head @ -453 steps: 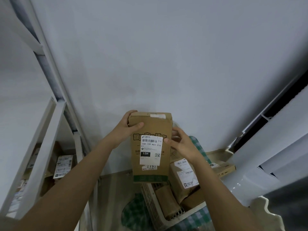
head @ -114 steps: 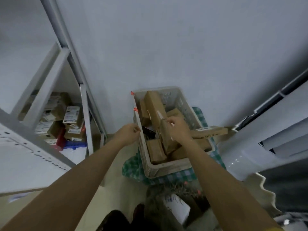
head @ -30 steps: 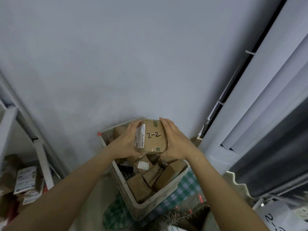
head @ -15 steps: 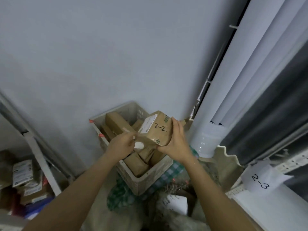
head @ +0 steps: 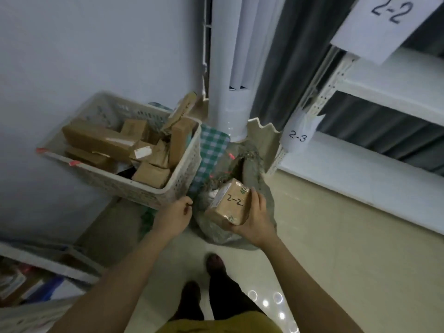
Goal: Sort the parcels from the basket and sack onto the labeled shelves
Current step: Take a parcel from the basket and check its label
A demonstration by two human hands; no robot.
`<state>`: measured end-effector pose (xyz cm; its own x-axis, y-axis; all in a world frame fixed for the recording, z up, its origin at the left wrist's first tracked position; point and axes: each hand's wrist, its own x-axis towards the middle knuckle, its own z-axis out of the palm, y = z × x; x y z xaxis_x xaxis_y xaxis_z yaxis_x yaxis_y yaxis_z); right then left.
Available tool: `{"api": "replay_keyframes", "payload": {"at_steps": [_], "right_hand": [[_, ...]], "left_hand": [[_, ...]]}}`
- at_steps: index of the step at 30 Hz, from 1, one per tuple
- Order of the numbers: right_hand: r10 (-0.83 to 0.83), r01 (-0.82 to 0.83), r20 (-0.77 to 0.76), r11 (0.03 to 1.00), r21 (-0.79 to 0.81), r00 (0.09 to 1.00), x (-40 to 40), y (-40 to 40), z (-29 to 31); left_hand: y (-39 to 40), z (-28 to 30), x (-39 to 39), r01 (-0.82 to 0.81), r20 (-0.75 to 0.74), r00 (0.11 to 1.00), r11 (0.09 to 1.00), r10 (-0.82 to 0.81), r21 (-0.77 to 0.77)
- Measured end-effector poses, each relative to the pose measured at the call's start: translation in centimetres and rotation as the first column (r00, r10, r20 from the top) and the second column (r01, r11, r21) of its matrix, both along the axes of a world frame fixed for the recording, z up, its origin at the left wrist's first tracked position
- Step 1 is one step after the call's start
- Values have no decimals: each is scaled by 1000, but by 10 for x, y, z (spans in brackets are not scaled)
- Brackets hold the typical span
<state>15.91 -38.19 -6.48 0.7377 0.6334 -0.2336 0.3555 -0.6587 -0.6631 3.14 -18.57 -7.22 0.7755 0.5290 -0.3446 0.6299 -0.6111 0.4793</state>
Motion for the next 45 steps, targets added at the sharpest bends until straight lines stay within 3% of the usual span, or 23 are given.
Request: {"api": "replay_keyframes", "payload": {"at_steps": [8,13,17,21,29,37,45], "right_hand": [[-307,305,-28,950,-60,951,20,-168,-20],[-393,393,18,919,-38,919,60,-278,-21],[-460,469,148,883,-28,875,111,-387,-3],[-493,529,289,847,-58,821,168,-482,34],[-407,516,558,855,-46,724,325,-582,112],[-294,573,751,808,-134,591,499,-671,187],[-317,595,747,793,-129,585,632,-769,185]], "left_hand": [[-116,-2,69,313,-80,947,950,-312,7],[-213,6,146,431,-28,902,893,-431,129],[-332,9,229,522,7,847,835,-531,174],[-433,40,302,627,15,744,706,-668,330],[-545,120,469,639,-21,626,497,-780,586],[-636,192,656,566,124,651,588,-749,578],[-716,208,808,599,28,655,542,-755,589]]}}
